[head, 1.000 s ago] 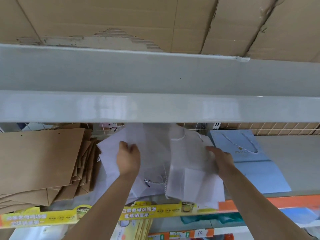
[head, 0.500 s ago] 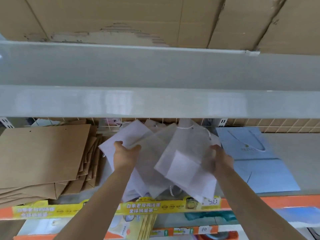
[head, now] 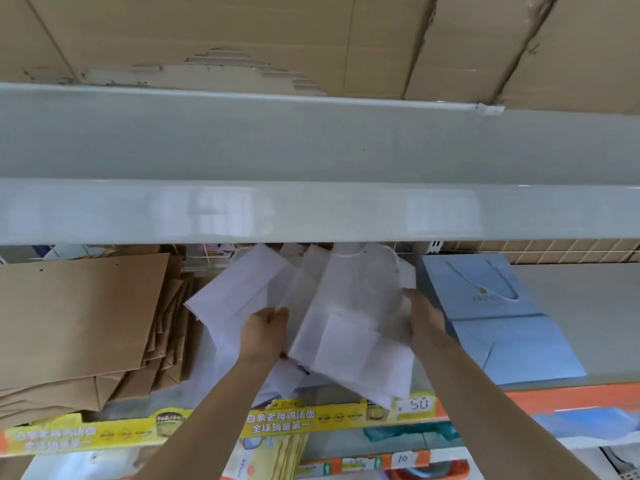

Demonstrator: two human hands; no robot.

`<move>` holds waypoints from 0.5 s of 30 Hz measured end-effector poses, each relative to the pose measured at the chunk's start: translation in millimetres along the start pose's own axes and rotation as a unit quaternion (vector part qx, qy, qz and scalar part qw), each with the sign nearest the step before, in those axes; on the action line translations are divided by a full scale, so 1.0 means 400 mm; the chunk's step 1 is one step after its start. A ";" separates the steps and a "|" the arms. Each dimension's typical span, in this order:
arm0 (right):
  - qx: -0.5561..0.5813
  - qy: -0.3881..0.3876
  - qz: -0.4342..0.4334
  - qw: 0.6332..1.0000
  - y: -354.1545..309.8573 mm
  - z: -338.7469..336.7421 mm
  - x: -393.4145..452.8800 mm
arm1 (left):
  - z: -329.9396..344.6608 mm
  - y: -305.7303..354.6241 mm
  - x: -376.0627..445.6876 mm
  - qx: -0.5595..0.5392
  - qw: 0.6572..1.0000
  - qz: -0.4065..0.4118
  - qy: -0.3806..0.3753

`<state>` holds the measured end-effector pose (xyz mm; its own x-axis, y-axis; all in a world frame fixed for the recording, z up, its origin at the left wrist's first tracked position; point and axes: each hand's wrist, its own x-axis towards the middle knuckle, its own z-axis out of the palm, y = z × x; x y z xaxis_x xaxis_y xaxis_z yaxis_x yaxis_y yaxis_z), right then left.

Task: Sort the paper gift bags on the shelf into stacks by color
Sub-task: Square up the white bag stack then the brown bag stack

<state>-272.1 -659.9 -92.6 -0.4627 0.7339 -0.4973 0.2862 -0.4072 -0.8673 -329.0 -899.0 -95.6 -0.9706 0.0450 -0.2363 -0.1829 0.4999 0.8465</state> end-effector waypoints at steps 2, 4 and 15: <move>-0.022 -0.056 0.017 0.998 0.019 0.022 -0.011 | -0.006 0.006 -0.019 -0.014 0.995 -0.075 -0.056; -0.050 -0.125 0.048 0.990 0.031 0.027 -0.026 | -0.008 0.020 -0.039 -0.082 0.981 -0.128 -0.122; -0.021 -0.169 -0.009 0.985 -0.009 -0.051 -0.001 | -0.003 0.057 -0.010 0.295 0.927 0.185 -0.140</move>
<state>-255.9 -647.7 -89.0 -0.7198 0.5146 -0.4659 0.3064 -0.3668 -0.8784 -329.6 -888.9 -74.6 -0.8561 0.4891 -0.1668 0.3519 0.7882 0.5049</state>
